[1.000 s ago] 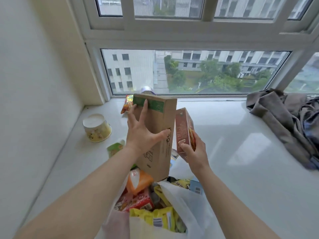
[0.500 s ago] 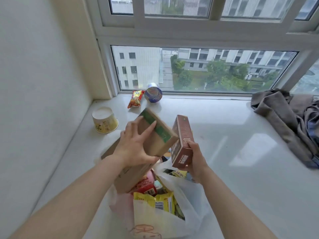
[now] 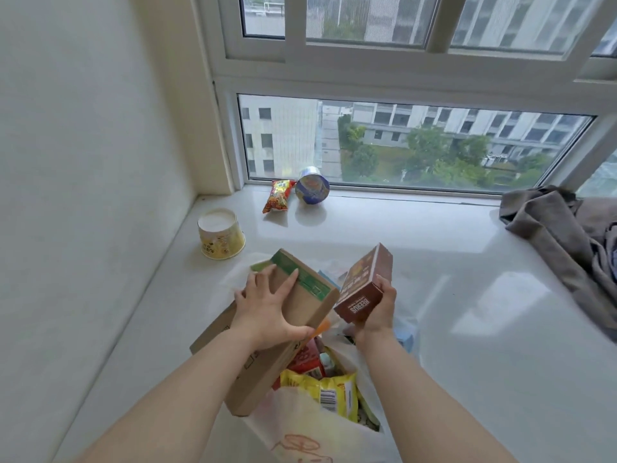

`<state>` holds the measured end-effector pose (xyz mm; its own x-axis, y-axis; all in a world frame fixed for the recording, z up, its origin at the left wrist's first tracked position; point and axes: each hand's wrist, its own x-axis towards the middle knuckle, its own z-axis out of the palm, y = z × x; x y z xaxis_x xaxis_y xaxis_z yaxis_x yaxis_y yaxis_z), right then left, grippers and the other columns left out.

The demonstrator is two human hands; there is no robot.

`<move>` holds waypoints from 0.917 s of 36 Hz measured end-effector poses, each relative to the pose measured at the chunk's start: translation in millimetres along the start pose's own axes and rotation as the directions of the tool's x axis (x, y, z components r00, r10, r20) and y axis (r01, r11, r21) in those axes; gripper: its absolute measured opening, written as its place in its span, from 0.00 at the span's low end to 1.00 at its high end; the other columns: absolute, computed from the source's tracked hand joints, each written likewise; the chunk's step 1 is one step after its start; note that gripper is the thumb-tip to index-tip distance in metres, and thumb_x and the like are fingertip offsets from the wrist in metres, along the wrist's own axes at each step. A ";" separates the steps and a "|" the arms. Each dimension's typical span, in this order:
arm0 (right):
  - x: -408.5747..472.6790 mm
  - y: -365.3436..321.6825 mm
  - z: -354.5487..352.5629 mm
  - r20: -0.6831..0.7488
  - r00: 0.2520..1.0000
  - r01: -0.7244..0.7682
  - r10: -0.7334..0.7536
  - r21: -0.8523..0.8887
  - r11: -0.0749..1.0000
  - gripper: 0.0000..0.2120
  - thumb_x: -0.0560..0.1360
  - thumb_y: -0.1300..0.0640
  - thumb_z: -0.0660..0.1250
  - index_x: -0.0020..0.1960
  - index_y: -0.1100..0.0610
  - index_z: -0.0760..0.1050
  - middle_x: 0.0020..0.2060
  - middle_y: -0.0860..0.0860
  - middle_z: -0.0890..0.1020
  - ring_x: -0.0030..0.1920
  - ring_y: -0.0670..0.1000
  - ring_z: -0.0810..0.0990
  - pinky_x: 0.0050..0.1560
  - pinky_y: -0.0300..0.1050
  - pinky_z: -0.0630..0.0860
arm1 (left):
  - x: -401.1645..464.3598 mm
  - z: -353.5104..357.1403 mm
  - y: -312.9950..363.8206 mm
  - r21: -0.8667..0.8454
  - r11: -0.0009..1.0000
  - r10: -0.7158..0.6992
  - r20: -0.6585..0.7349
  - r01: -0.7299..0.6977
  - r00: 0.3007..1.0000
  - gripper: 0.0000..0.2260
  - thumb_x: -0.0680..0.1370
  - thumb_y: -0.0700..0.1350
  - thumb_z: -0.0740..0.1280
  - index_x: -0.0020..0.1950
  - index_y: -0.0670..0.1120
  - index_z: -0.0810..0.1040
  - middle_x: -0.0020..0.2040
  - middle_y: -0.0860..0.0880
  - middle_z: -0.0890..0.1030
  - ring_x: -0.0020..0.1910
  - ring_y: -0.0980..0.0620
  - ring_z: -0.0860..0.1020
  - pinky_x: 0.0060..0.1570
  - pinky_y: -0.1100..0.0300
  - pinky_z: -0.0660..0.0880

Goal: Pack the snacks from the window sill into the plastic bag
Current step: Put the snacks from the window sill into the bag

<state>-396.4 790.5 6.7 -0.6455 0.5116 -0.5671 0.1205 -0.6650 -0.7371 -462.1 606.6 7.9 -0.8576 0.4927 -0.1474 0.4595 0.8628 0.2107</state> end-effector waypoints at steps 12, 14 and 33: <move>6.4 -13.0 -0.1 0.042 0.999 -0.029 0.014 0.362 0.932 0.29 0.69 0.39 0.57 0.63 0.54 0.75 0.51 0.57 0.81 0.49 0.56 0.78 0.42 0.44 0.72 | 9.5 -5.5 2.4 0.015 0.999 0.029 0.100 -0.030 0.995 0.51 0.55 0.80 0.56 0.73 0.67 0.39 0.74 0.54 0.42 0.73 0.42 0.43 0.68 0.35 0.52; 5.6 -29.3 -8.6 0.077 0.997 -0.011 -0.020 0.383 0.924 0.30 0.69 0.38 0.55 0.64 0.53 0.75 0.52 0.56 0.80 0.50 0.56 0.77 0.44 0.45 0.71 | 12.2 -7.9 8.4 0.059 0.997 0.052 0.102 -0.058 0.993 0.51 0.54 0.80 0.56 0.73 0.67 0.41 0.74 0.53 0.43 0.73 0.42 0.45 0.67 0.36 0.54; -20.2 -156.9 -86.1 0.241 0.936 0.237 -0.258 0.112 0.965 0.24 0.67 0.39 0.58 0.56 0.51 0.78 0.47 0.55 0.82 0.48 0.58 0.78 0.48 0.62 0.74 | 74.2 -16.9 136.9 0.219 0.876 0.314 0.416 -0.429 0.853 0.46 0.60 0.78 0.59 0.74 0.65 0.47 0.76 0.48 0.51 0.70 0.37 0.55 0.65 0.33 0.55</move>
<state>-337.3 931.3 102.2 -0.8170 0.5187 -0.2517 -0.1213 -0.5815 -0.8045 -466.7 759.4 42.2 -0.4914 0.7383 -0.4620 0.8214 0.5692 0.0359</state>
